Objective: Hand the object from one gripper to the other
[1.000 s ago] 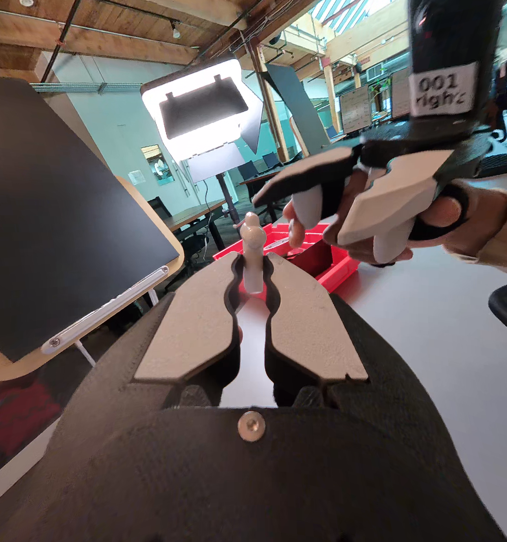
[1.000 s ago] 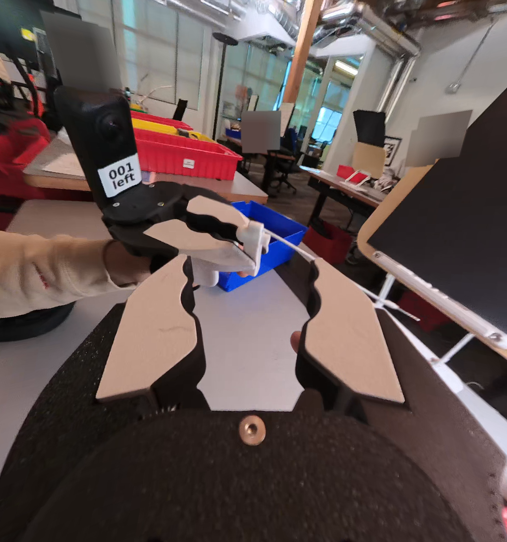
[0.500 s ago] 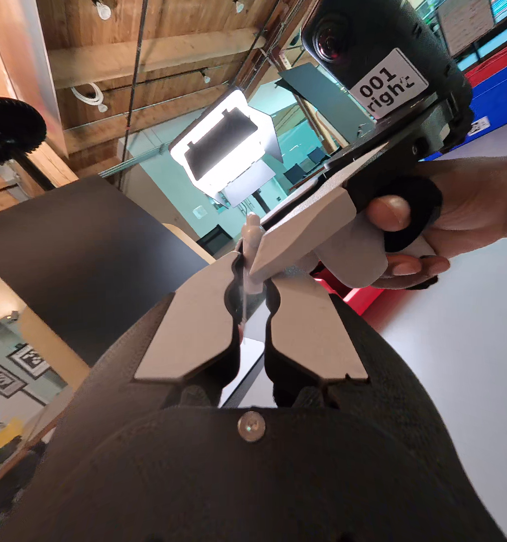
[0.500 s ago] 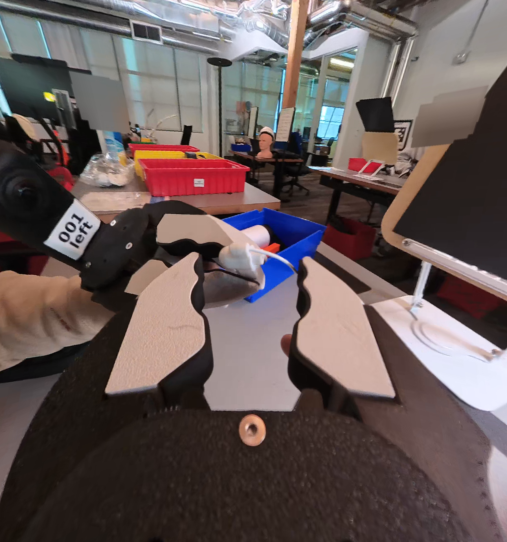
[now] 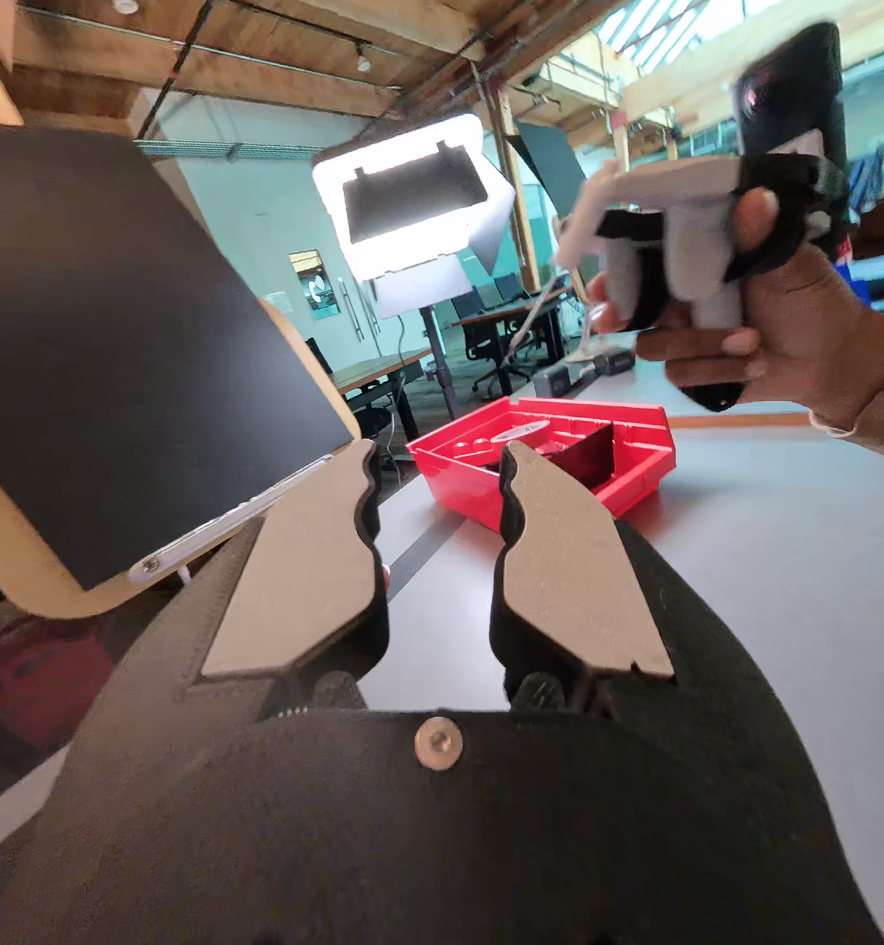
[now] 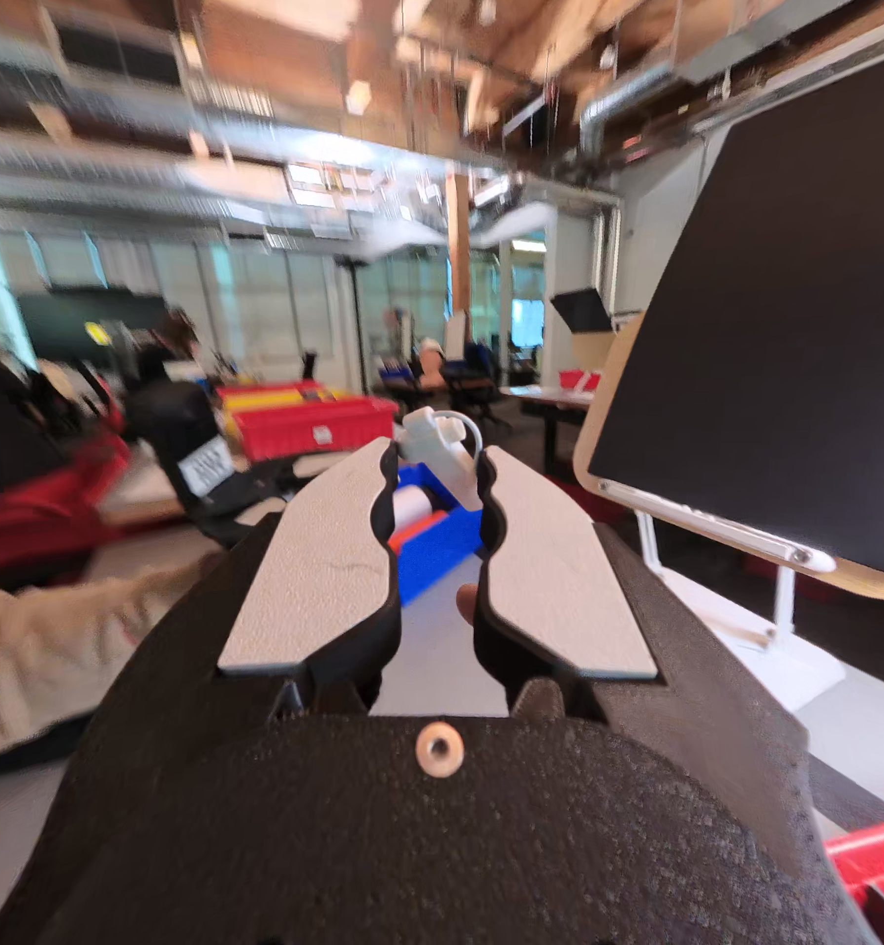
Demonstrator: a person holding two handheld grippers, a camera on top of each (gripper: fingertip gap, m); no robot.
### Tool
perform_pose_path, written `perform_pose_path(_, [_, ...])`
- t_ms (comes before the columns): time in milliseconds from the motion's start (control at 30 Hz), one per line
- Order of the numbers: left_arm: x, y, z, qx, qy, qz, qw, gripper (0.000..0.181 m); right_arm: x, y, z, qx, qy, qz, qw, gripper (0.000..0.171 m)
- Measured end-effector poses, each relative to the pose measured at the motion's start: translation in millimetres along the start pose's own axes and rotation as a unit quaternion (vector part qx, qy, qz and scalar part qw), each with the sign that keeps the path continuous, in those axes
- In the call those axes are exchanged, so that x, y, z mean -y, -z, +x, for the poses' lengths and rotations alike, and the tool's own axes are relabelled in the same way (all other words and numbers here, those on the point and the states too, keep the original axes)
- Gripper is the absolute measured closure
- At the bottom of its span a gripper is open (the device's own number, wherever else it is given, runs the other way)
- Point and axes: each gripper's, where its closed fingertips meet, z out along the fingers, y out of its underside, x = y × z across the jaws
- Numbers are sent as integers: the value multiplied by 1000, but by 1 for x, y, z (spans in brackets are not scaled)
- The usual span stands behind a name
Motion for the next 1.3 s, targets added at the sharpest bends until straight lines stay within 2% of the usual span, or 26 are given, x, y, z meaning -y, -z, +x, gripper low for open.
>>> perform_pose_path(133, [2, 11, -28, 29, 37, 13, 999, 140, 48, 42, 22, 20, -69, 79, 994, 141])
perform_pose_path(200, [1, 12, -33, 36, 43, 12, 998, 140, 55, 51, 28, 13, -70, 92, 993, 141])
perform_pose_path(300, [0, 12, -35, 37, 44, 8, 998, 140, 46, 50, 40, -16, -57, 68, 996, 141])
perform_pose_path(400, [4, 15, -39, 42, 41, 10, 998, 140, 18, 53, 87, -125, -10, -12, 992, 140])
perform_pose_path(533, [8, 19, -48, 54, 39, 13, 998, 140, -35, 72, 187, -276, 49, -185, 942, 138])
perform_pose_path(600, [10, 22, -52, 58, 41, 15, 997, 140, -63, 84, 229, -314, 49, -273, 908, 135])
perform_pose_path(667, [12, 24, -55, 63, 41, 15, 997, 140, -83, 96, 261, -338, 52, -332, 879, 121])
perform_pose_path(767, [12, 27, -59, 67, 42, 14, 997, 140, -79, 103, 284, -363, 71, -345, 863, 111])
perform_pose_path(933, [11, 29, -65, 74, 44, 10, 996, 140, -42, 92, 264, -348, 83, -271, 893, 108])
perform_pose_path(1100, [7, 34, -75, 86, 41, -12, 995, 143, -21, 76, 194, -282, 71, -168, 942, 113])
perform_pose_path(1200, [7, 45, -92, 109, 37, -27, 993, 143, -35, 71, 139, -232, 53, -137, 961, 115])
perform_pose_path(1300, [7, 67, -123, 149, 48, -51, 986, 144, -71, 71, 85, -181, 28, -142, 973, 122])
